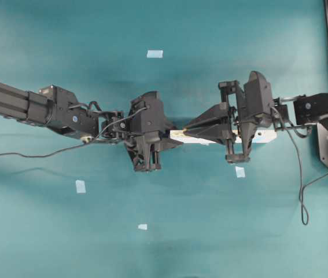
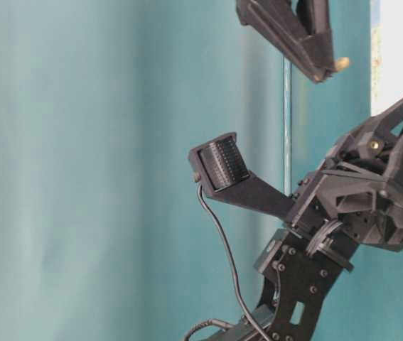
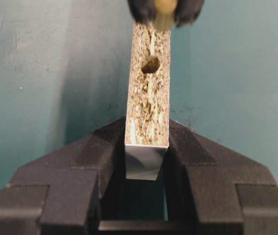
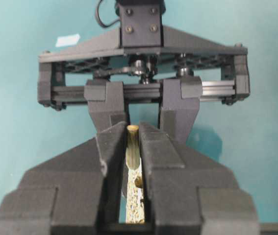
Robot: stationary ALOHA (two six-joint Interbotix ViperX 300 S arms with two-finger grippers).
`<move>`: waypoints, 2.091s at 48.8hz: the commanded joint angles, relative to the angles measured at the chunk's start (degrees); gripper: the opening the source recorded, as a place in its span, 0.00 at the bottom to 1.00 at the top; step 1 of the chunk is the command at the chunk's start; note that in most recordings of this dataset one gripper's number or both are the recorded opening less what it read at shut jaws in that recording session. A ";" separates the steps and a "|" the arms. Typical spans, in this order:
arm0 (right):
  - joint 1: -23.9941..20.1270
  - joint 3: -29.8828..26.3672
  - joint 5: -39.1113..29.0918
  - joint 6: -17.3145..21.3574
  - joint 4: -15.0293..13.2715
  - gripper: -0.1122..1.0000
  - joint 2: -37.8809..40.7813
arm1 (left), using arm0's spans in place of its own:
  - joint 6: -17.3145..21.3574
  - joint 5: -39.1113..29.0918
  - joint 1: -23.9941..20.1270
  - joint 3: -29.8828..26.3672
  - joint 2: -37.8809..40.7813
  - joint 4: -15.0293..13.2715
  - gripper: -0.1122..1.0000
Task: Move the wooden board into place and insert the rod into its hole.
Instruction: 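Lower the dowel into the hole while the left gripper holds the board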
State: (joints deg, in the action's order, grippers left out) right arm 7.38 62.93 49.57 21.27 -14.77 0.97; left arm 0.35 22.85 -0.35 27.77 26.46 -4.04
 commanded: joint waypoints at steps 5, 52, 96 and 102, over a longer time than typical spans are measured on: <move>0.18 -1.05 0.62 -0.18 0.18 0.18 0.18 | -0.09 -0.26 0.18 -0.35 -0.97 0.00 0.29; 0.79 -1.85 -2.02 -1.49 0.18 0.18 2.90 | -0.09 -0.26 0.18 -0.35 -0.79 -0.09 0.29; 0.79 0.88 -9.84 -0.79 0.18 0.18 -1.23 | -0.09 -0.26 0.18 -0.35 -0.70 0.00 0.29; 0.79 0.09 -13.27 -0.79 -0.09 0.18 -1.49 | -0.09 -0.35 0.09 -0.35 -0.79 -0.09 0.29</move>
State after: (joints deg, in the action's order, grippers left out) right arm 7.91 63.19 38.41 20.57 -14.77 0.26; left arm 0.44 22.85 -0.44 27.42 26.54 -4.04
